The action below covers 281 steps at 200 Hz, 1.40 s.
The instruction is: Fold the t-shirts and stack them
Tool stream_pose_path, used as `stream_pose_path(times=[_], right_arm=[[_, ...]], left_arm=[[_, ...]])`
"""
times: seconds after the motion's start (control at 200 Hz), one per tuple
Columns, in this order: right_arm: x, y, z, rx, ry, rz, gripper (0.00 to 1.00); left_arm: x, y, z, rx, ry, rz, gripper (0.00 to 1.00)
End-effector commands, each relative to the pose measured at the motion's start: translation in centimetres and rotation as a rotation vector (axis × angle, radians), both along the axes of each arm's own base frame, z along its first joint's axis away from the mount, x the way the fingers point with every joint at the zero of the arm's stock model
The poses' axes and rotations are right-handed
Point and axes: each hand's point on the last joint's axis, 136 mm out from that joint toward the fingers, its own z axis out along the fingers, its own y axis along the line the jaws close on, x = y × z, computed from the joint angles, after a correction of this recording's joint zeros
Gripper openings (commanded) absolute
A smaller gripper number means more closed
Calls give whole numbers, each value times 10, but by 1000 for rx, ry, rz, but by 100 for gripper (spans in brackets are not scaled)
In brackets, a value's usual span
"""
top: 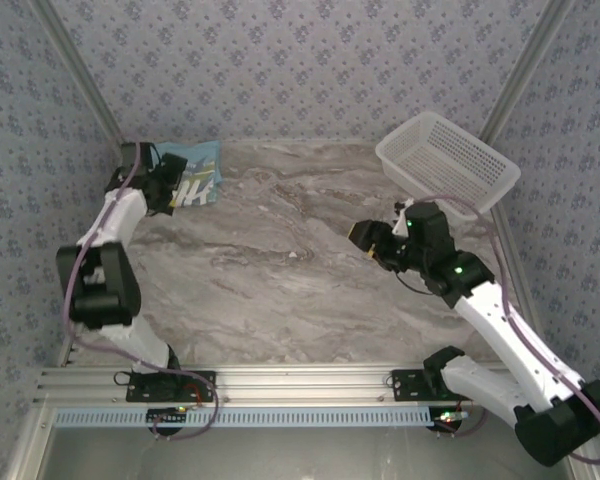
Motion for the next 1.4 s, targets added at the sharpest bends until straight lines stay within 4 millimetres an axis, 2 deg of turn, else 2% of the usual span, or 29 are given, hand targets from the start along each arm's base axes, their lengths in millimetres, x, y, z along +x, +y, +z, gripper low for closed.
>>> stream_pose_path(times=[0.0,0.115,0.185,0.2,0.29,0.355,0.4,0.47,0.58,0.685,0.769,0.914,1.084,1.124,1.189,1.309,1.354,1.384,1.399], right_arm=[[14,-16,44,-6,-173,-69,99],[15,-42,41,-79,-148,-142,100],[12,-68,39,-178,-147,-220,100],[12,-72,42,-197,-164,-232,100],[5,-107,24,-392,-116,-317,100],[-1,-153,1,-601,-18,-485,100],[2,-168,-13,-724,-43,-500,100],[22,-167,-34,-844,-210,-404,100],[34,-179,-71,-936,-399,-433,100],[36,-198,-108,-972,-368,-476,100],[43,-204,-129,-978,-333,-455,100],[65,-208,-146,-942,-385,-460,100],[100,-209,-150,-871,-456,-455,100],[107,-207,-154,-898,-431,-403,100],[115,-207,-153,-920,-461,-386,100],[117,-220,-164,-865,-489,-425,100],[117,-218,-168,-860,-505,-423,100],[116,-217,-174,-881,-509,-406,100],[118,-216,-170,-873,-538,-415,100]], left_arm=[[-55,-18,25,198,8,-154,98],[-109,-12,51,377,-18,-172,98],[-134,-2,55,445,-21,-156,98],[-143,2,53,466,2,-150,98],[-178,35,48,617,76,-43,98],[-196,59,40,744,102,36,98],[-192,59,33,829,31,-19,98],[-186,53,18,953,-95,-109,98],[-180,45,-19,1052,-214,-179,98],[-171,46,-47,1042,-260,-175,98],[-154,48,-61,999,-275,-185,98],[-116,46,-75,1024,-281,-241,98],[-84,55,-84,1008,-287,-239,98],[-81,57,-93,985,-263,-251,98],[-80,55,-96,979,-262,-271,98],[-90,44,-94,1013,-361,-278,98],[-95,41,-99,1031,-407,-264,98],[-94,41,-95,1046,-460,-237,98],[-93,41,-97,1045,-459,-238,98]])
